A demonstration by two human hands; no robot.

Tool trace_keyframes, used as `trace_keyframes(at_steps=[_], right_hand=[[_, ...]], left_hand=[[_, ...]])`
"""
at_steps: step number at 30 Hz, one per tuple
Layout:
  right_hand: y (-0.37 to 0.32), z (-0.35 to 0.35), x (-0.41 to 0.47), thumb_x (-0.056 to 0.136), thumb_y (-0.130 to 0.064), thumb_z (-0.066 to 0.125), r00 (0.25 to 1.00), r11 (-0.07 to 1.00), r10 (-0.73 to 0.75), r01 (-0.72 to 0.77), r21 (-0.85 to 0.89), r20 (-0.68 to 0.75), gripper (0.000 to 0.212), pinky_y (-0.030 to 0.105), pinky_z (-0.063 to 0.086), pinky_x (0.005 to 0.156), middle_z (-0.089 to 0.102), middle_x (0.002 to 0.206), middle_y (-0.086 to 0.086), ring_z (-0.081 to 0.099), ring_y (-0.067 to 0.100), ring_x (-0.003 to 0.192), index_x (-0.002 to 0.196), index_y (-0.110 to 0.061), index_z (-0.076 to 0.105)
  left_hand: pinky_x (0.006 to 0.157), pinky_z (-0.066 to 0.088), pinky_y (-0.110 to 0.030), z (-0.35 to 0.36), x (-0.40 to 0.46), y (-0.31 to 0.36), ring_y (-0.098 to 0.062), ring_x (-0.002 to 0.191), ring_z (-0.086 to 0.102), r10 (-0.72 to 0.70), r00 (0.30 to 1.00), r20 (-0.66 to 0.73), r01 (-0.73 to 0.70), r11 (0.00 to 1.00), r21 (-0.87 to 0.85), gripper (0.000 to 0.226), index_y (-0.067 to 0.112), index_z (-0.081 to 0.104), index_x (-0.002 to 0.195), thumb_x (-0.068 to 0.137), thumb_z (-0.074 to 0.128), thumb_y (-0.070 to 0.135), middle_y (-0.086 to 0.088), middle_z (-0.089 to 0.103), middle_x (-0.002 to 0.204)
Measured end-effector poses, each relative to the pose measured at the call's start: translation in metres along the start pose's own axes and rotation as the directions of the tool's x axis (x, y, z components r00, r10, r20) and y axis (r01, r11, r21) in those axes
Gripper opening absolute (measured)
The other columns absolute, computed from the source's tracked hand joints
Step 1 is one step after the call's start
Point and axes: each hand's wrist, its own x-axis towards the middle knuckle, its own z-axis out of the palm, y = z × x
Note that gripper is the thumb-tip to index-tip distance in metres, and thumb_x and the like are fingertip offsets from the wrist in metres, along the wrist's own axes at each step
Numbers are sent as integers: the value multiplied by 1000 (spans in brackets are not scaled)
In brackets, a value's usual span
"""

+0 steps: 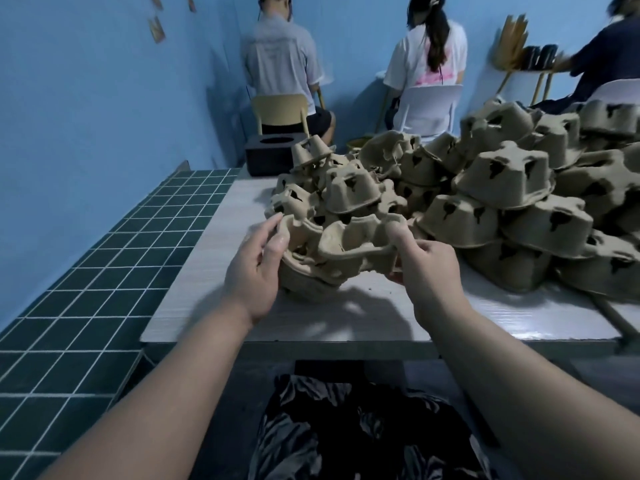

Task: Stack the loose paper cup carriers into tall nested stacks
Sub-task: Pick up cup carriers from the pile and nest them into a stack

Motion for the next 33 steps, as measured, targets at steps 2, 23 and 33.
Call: trace_keyframes(at_steps=[2,23,33], right_hand=[[4,-1,3,68,-50,56,999,1000,25,-25,-5,-30,61,59,50,77,59,66,27,55,25,62,71,11,56],[29,37,20,86,-21,60,998,984,-32,40,-172,54,13,30,44,60,61,67,-8,53,10,57,97,-24,67],[25,54,21,79,-33,68,981,911,-97,155,-382,166,27,30,51,80,66,92,-7,64,12,85,104,-24,68]], left_hand=[[94,32,-3,5,-1,-2,4,120,49,15,1000,-9,-15,999,-35,58,28,51,137,88,38,56,8,53,136],[110,41,-32,9,-1,-12,-4,131,46,36,986,161,-21,995,-97,96,43,34,142,61,55,90,8,46,145],[115,35,-38,7,6,-20,-8,135,41,102,995,-24,-103,993,-61,105,37,38,142,52,70,82,4,42,145]])
